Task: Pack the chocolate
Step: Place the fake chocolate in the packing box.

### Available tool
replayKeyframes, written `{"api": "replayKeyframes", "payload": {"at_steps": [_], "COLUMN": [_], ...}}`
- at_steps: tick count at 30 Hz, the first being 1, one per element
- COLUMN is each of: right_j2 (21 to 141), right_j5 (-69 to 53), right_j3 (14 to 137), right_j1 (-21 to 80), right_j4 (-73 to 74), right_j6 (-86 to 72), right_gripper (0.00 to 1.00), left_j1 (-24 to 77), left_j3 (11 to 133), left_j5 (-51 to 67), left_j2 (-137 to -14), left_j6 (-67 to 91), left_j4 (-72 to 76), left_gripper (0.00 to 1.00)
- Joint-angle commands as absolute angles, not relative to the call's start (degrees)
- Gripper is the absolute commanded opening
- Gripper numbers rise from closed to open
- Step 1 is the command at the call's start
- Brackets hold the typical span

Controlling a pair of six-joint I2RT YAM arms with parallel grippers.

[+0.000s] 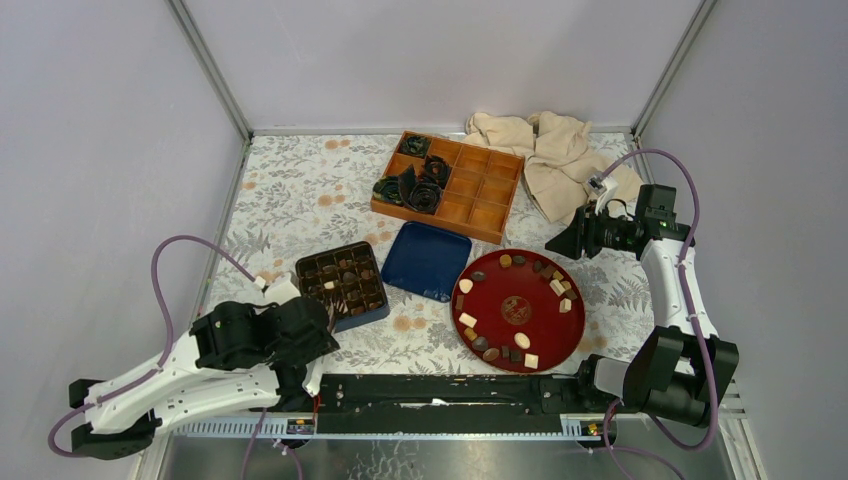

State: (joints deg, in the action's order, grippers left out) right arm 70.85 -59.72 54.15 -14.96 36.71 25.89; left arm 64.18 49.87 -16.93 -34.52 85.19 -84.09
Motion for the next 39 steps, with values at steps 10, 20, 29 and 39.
{"api": "replayKeyframes", "payload": {"at_steps": [10, 20, 29, 39], "right_j2": [68.8, 68.8, 68.9, 69.0], "right_j5": [-62.2, -62.1, -62.0, -61.8], "right_j3": [56.3, 56.4, 56.3, 56.2], "right_j1": [-15.3, -15.2, -15.3, -15.2], "right_j4": [37.3, 37.4, 37.4, 37.5], "right_j6": [26.8, 27.0, 27.0, 27.5], "right_gripper": [0.49, 0.49, 0.50, 0.49], "left_j1": [63.0, 62.8, 62.8, 62.8], "left_j3": [50.1, 50.1, 52.1, 63.0], "left_j5": [-17.3, -17.1, -18.4, -20.7], "left_j2": [-36.2, -37.1, -36.8, -40.5], "left_j6": [84.9, 84.0, 84.0, 77.9], "left_j4": [-83.8, -83.8, -83.8, -82.4], "left_gripper": [0.38, 0.45, 0.37, 0.35]}}
